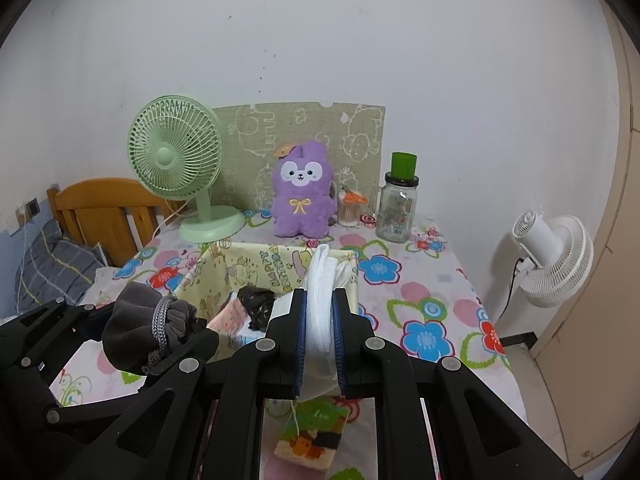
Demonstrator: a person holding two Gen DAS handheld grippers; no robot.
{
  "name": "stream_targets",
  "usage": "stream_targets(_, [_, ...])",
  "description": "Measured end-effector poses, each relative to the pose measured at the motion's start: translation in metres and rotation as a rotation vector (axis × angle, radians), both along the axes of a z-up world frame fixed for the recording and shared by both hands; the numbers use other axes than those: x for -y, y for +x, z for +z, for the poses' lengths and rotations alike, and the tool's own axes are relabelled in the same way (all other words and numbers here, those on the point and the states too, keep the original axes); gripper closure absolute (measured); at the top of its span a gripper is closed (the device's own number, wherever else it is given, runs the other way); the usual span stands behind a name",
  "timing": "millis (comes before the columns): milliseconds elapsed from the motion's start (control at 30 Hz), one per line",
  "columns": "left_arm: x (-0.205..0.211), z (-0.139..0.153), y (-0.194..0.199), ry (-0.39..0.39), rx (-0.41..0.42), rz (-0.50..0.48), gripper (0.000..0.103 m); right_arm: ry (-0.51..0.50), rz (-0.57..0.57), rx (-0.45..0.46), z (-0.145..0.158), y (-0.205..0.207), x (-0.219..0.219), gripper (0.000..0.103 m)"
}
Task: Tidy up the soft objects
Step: 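Lift the grey sock and white cloth pack with both tools over the fabric box, then lower the sock and cloth pack into the fabric box and open both tools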
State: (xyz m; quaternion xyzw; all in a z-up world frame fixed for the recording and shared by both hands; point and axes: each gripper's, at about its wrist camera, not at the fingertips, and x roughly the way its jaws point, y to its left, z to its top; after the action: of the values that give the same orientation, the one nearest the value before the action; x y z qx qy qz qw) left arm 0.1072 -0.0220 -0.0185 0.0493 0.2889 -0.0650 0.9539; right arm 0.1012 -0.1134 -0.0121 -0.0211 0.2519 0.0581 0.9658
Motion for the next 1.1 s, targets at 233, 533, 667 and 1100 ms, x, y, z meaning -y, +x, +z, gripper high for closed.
stream_targets(233, [-0.012,-0.005,0.02,-0.032,-0.016,0.032,0.047,0.012,0.003,0.012,0.002,0.018,-0.002,0.088])
stream_targets(533, [-0.019,-0.019,0.046,-0.049,-0.042,0.055,0.046,0.02,0.011,-0.001,-0.005,0.041,-0.008,0.088])
stream_targets(667, [-0.023,-0.024,0.055,-0.065,-0.055,0.059,0.046,0.021,0.016,0.001,-0.008,0.051,-0.012,0.088])
stream_targets(1100, [-0.021,-0.042,0.071,-0.061,-0.075,0.052,0.01,0.016,0.023,-0.029,-0.021,0.073,-0.016,0.088])
